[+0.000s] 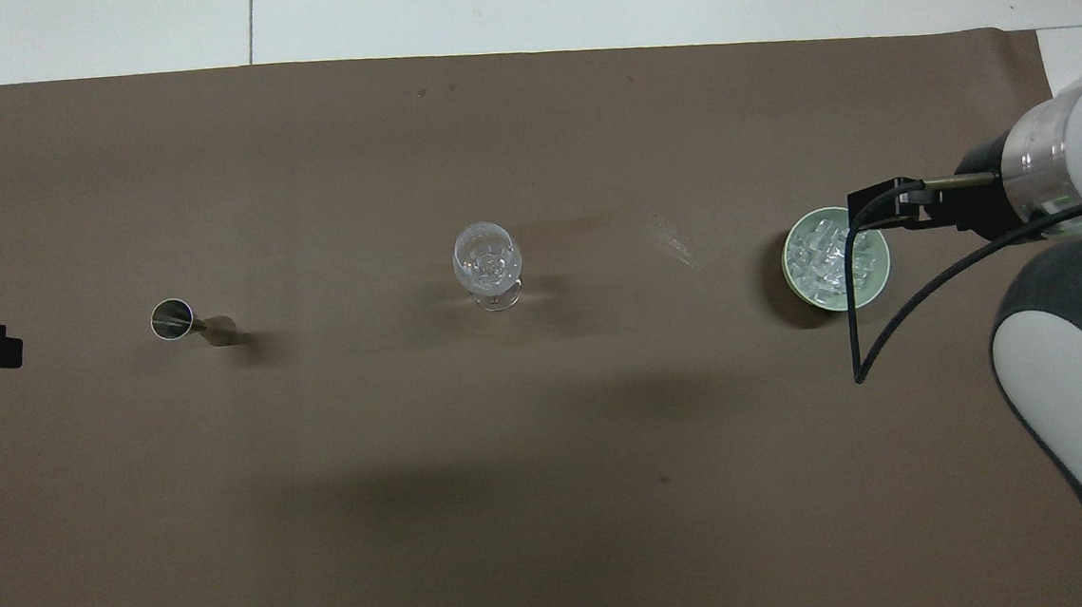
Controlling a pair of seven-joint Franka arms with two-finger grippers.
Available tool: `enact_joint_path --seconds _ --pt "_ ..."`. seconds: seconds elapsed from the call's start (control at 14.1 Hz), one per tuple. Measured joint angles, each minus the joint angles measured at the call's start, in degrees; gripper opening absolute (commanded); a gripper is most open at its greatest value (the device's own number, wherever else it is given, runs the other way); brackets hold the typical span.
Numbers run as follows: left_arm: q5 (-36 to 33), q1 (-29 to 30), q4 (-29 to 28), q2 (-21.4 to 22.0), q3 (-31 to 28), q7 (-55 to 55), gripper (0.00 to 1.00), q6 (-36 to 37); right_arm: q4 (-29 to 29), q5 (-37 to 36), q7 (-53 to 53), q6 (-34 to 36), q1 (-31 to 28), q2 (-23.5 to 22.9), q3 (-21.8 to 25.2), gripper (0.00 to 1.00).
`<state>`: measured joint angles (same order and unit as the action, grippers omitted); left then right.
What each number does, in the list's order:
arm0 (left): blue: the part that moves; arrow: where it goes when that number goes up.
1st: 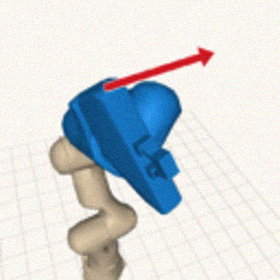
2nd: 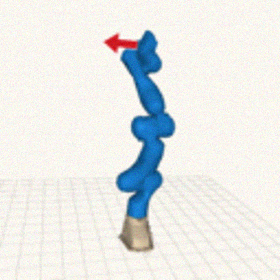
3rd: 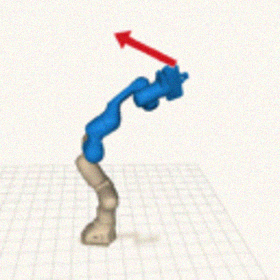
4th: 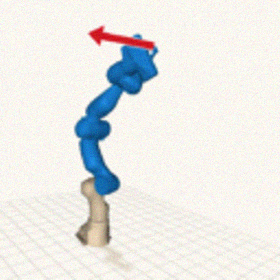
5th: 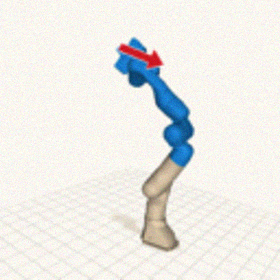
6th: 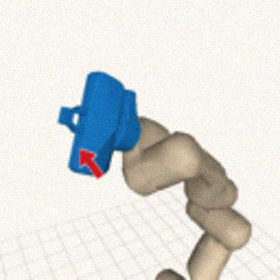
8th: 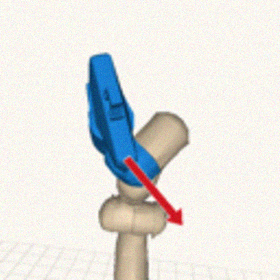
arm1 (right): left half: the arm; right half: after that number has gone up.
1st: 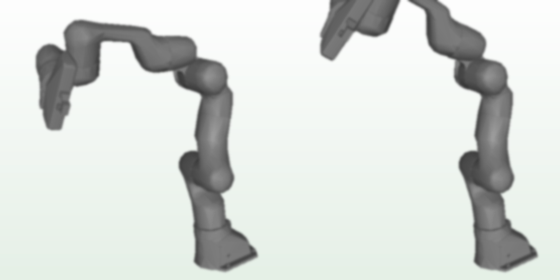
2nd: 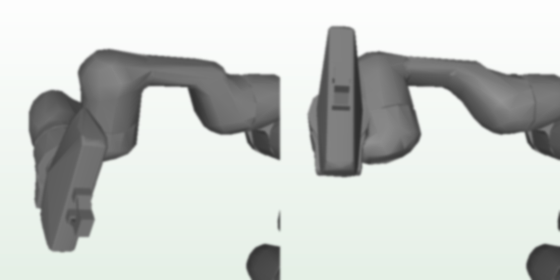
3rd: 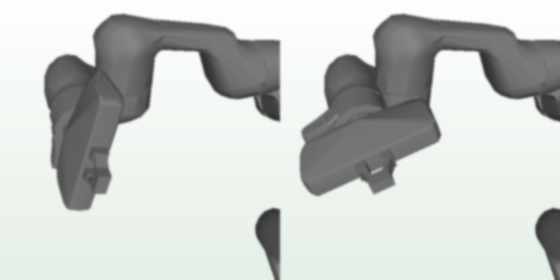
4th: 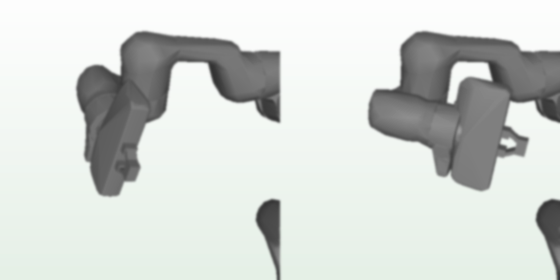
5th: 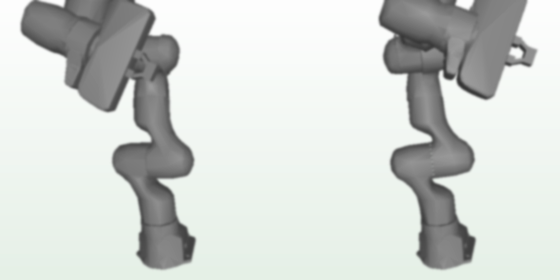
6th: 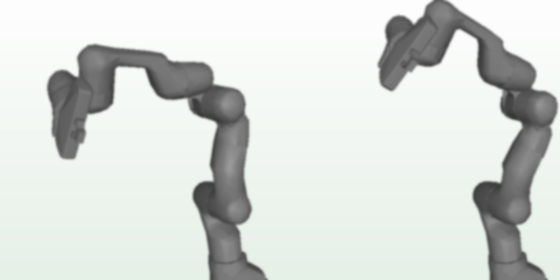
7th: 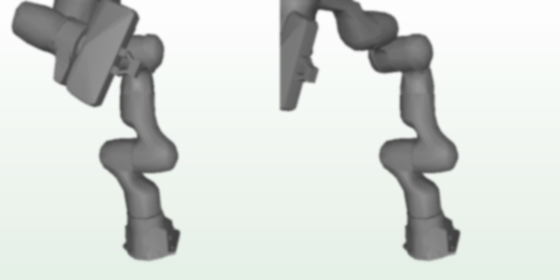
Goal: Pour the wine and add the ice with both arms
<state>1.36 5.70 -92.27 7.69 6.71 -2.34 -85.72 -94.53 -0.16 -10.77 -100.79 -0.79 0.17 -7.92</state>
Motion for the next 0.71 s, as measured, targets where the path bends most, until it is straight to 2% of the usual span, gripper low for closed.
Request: enact_joint_path --seconds 0.71 --pt "0.0 0.0 0.0 0.0 0.0 0.0 1.0 0.0 0.0 0.0 0.0 1.7 -0.1 0.0 0.0 1.0"
